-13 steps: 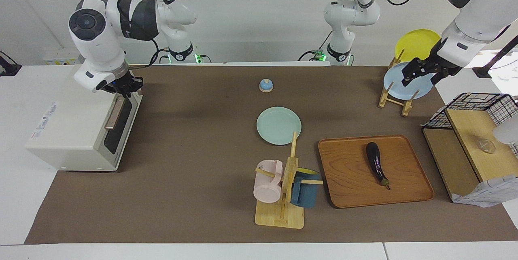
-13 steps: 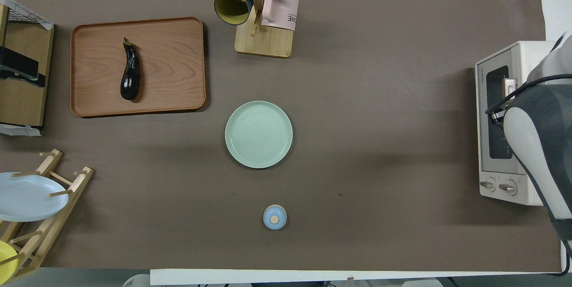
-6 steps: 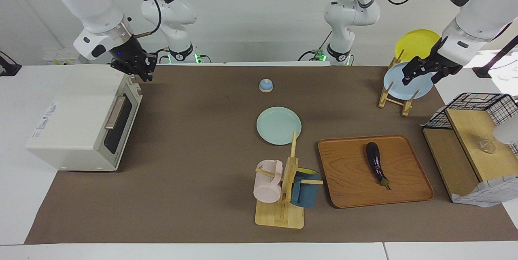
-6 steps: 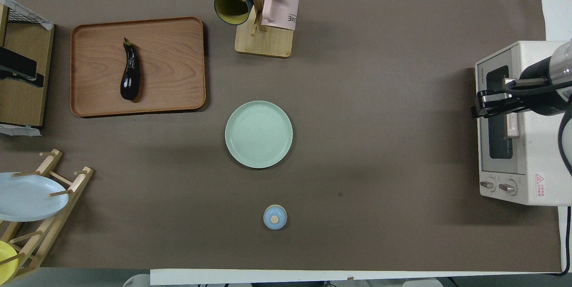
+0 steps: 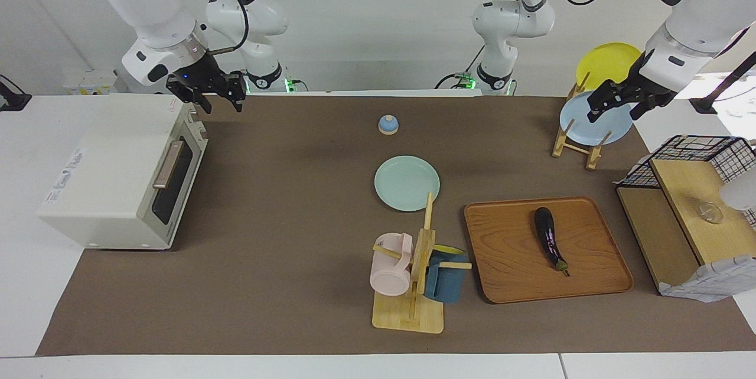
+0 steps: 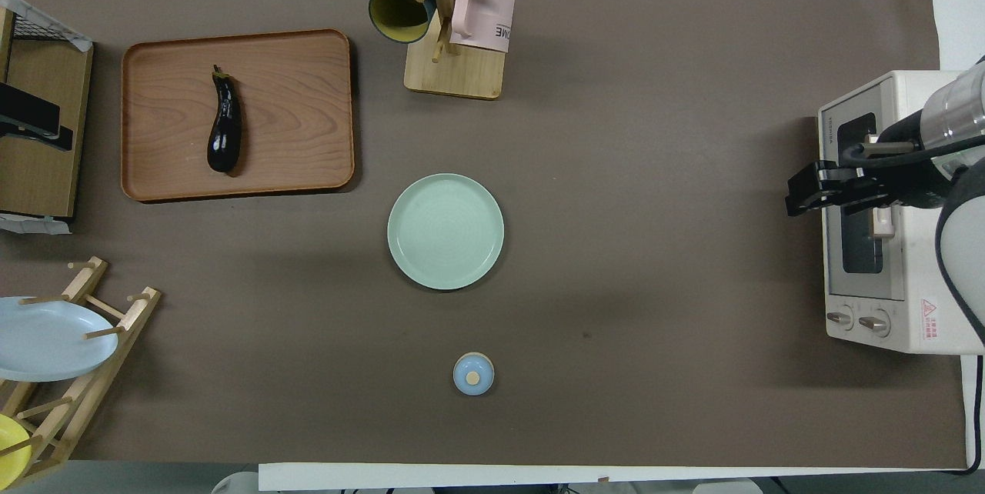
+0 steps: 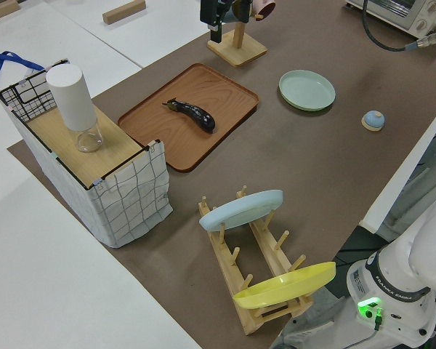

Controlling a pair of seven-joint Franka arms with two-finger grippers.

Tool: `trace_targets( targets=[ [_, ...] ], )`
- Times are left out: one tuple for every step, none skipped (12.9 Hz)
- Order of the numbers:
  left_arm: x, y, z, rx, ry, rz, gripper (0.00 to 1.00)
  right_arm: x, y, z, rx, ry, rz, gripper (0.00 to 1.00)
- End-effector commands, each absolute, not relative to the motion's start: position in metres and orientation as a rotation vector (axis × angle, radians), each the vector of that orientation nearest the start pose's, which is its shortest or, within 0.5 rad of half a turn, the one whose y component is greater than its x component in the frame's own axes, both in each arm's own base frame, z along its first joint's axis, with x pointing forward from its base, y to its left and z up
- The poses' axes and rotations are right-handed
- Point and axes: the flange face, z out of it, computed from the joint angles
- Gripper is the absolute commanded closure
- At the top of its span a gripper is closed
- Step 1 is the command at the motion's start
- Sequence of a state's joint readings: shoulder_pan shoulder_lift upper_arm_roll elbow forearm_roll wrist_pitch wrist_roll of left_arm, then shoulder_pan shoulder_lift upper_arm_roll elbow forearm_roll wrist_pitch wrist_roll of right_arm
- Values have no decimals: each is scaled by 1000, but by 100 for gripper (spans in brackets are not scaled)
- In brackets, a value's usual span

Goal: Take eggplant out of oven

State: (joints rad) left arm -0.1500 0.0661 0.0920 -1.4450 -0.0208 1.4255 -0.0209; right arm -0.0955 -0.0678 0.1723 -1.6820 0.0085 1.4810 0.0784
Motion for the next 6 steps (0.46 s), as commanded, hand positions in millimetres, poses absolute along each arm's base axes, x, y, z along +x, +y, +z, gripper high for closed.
trace_targets(
  targets=[
    [554, -37, 638, -3146, 75, 123, 0, 523, 45, 607, -3185, -10, 167, 0],
    [555, -38, 639, -3146, 77, 114, 0, 523, 41, 608, -3183, -3, 165, 0],
    [555, -40, 640, -3146, 82, 114, 0, 523, 36, 609, -3180, 0, 171, 0],
    [554, -40, 639, -3146, 82, 119, 0, 523, 33, 610, -3179, 10, 166, 0],
    [554, -40, 639, -3146, 82, 119, 0, 524, 32, 610, -3185, 8, 161, 0],
    [554, -40, 640, -3146, 82, 116, 0, 525, 32, 610, -3176, -19, 159, 0]
  ],
)
